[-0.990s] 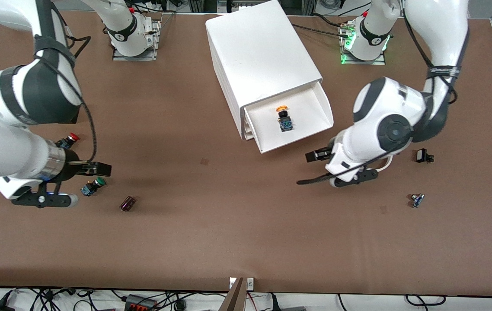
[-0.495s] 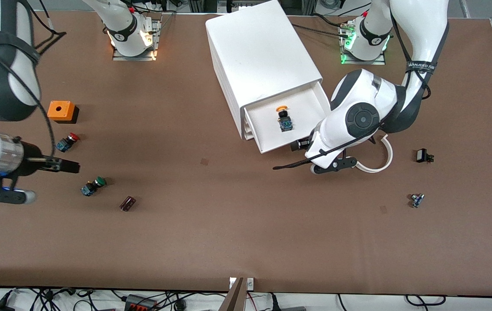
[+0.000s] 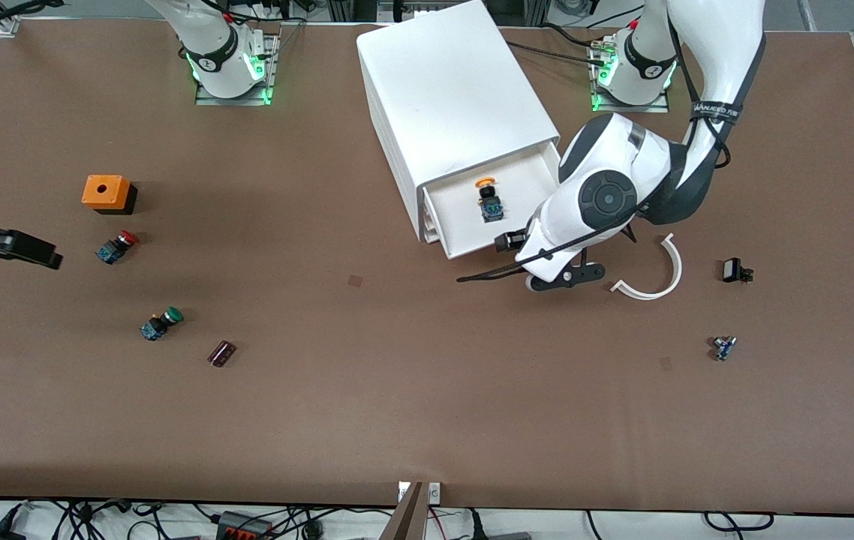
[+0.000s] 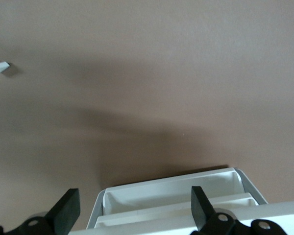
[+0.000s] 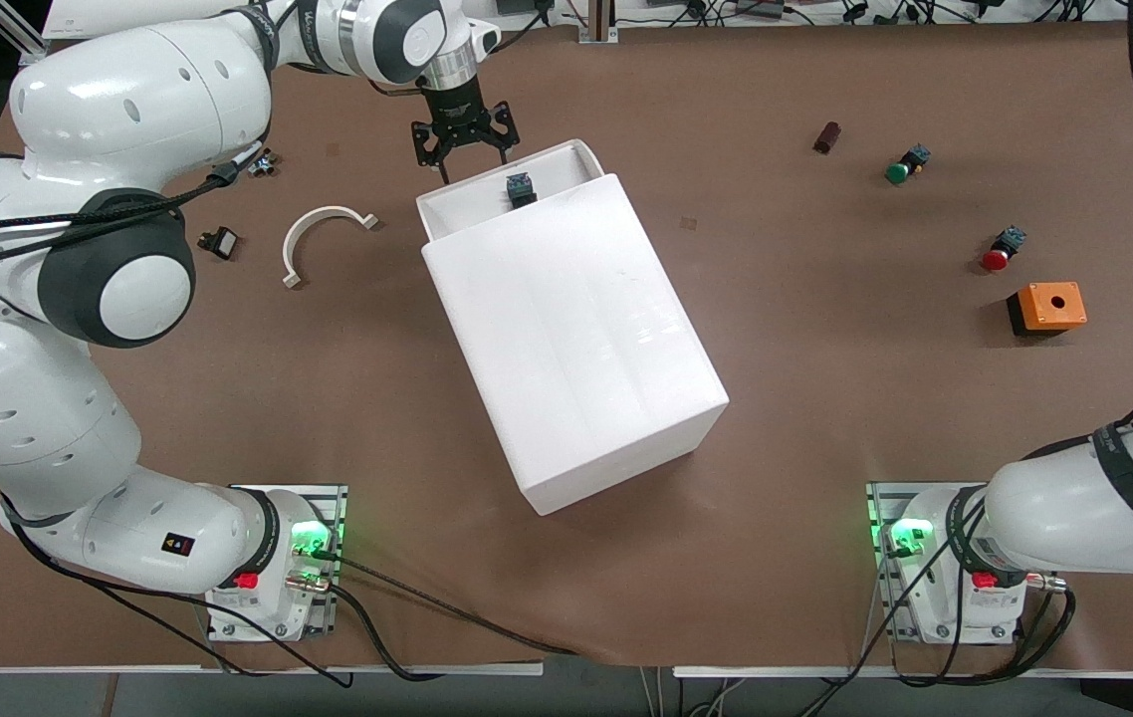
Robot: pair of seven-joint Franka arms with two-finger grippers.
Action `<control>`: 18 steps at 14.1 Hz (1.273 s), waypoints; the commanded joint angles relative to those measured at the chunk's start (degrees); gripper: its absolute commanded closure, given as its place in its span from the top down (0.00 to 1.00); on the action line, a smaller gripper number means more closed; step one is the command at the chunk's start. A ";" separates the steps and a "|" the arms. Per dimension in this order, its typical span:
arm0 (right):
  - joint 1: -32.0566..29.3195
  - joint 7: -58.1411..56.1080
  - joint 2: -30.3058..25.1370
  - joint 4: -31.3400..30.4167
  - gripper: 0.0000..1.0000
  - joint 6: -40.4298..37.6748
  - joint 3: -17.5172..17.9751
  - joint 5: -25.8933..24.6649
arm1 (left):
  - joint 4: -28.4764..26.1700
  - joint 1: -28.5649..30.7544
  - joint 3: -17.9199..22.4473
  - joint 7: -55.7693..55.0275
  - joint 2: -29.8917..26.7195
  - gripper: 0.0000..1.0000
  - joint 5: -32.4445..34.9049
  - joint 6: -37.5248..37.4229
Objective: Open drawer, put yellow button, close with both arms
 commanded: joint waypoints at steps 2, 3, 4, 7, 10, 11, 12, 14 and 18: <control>0.15 -5.57 -3.79 -2.70 1.00 0.65 -2.83 -0.11 | -5.15 -0.75 -1.78 -1.28 -4.11 1.00 -0.59 -0.30; 0.32 -5.57 -4.41 -2.79 1.00 0.56 -2.83 -0.38 | -6.12 -0.22 -2.75 -1.54 -4.20 1.00 -0.85 -0.39; 0.67 -5.66 -4.85 -2.88 1.00 0.56 -2.83 -0.47 | -6.39 -0.22 -3.45 -1.63 -4.29 1.00 -1.20 -0.48; 2.26 -5.66 -5.03 -2.96 1.00 0.48 -3.44 -0.73 | -6.74 -0.22 -4.60 -1.72 -4.73 1.00 -1.38 -1.36; 1.99 -6.80 -6.08 -4.54 1.00 -2.68 -3.09 -0.64 | -6.74 -0.31 -6.97 -5.48 -4.99 1.00 -1.38 -3.54; 2.08 -6.80 -7.56 -6.90 1.00 -1.99 -3.09 -0.82 | -6.74 -0.22 -7.50 -5.76 -5.08 1.00 -1.38 -4.08; 2.08 -6.80 -9.14 -9.70 1.00 -0.25 -3.09 -0.82 | -6.74 -0.31 -7.94 -5.85 -5.08 1.00 -1.38 -4.26; 2.08 -6.89 -13.45 -17.17 1.00 4.85 -3.09 -0.82 | -6.74 -0.74 -8.20 -5.94 -4.99 1.00 -1.38 -4.35; 1.99 -6.80 -13.99 -18.34 1.00 5.49 -3.09 -0.82 | -6.74 -0.66 -10.31 -9.80 -4.90 1.00 -1.38 -4.35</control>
